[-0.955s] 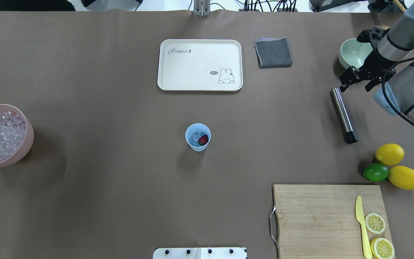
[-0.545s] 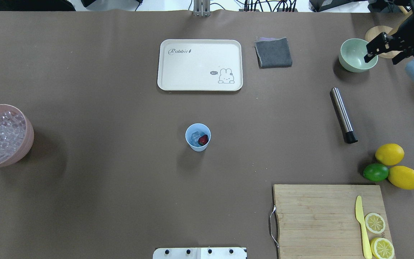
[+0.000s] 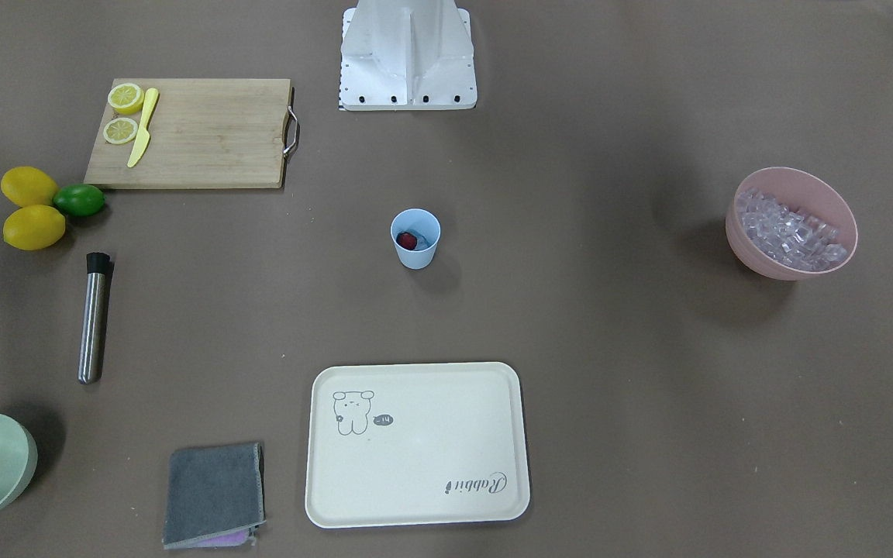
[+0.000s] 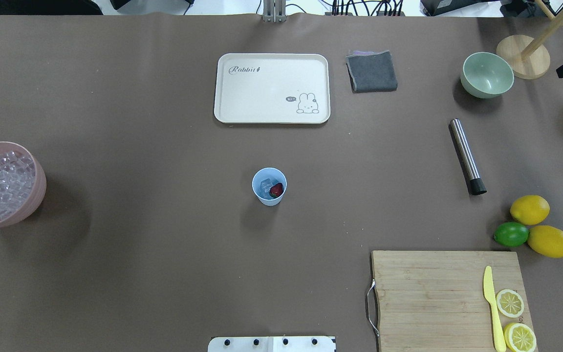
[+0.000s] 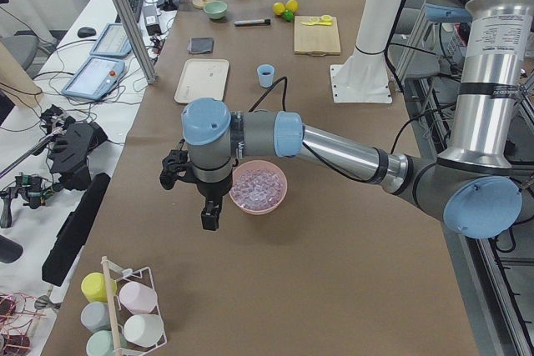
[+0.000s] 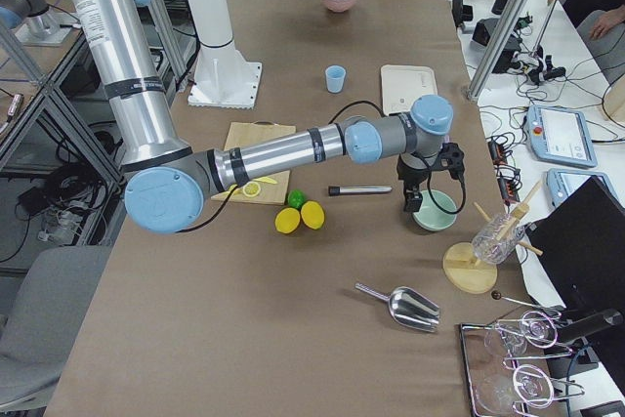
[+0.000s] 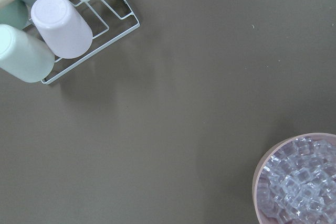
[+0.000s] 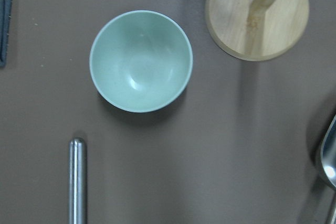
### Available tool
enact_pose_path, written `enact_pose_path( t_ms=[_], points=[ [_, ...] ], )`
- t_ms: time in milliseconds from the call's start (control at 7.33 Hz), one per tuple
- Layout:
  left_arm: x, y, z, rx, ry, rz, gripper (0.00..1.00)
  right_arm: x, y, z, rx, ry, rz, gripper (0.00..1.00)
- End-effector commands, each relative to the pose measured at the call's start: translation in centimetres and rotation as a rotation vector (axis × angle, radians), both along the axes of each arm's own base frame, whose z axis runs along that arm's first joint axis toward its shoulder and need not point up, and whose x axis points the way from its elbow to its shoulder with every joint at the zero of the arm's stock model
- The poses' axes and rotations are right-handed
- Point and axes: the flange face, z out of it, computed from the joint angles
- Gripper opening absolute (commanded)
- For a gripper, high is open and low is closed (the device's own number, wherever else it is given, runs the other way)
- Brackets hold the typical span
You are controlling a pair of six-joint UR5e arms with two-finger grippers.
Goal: Mash ice and strawberries in cup
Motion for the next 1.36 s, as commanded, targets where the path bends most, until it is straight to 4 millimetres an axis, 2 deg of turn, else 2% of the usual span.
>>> enact_pose_path(
  t_ms=[0, 136, 273, 545, 682, 955, 1091, 1227],
  points=[
    [0.2, -0.2, -0.7, -0.093, 0.001, -0.124, 0.97, 3.7, 2.6, 3.8, 0.014, 0.020, -0.015, 1.00],
    [1.8, -1.0, 0.3, -0.049, -0.005, -0.094, 0.97, 5.6, 3.0, 4.2, 0.020, 0.019, 0.004, 1.00],
    [2.2, -0.5, 1.8, -0.017, -0.007, -0.087, 0.97, 6.6, 3.6, 4.4, 0.019, 0.016, 0.022, 1.00],
    [2.4, 1.4, 4.6, -0.040, -0.004, -0.091, 0.97, 7.1, 4.0, 4.9, 0.014, 0.029, 0.029, 1.00],
    [2.5, 1.4, 4.6, -0.045, -0.002, -0.094, 0.97, 7.0, 4.1, 5.1, 0.008, 0.030, 0.028, 1.00],
    [2.9, 1.4, 5.9, -0.074, 0.005, -0.091, 0.97, 7.6, 4.1, 5.3, 0.036, 0.041, 0.010, 1.00],
    [3.0, 1.4, 5.9, -0.074, 0.005, -0.087, 0.97, 7.9, 4.5, 6.4, 0.044, 0.061, -0.010, 1.00],
    [3.0, 1.4, 6.0, -0.075, 0.003, -0.088, 0.97, 8.1, 4.8, 6.7, 0.039, 0.063, -0.008, 1.00]
  ],
)
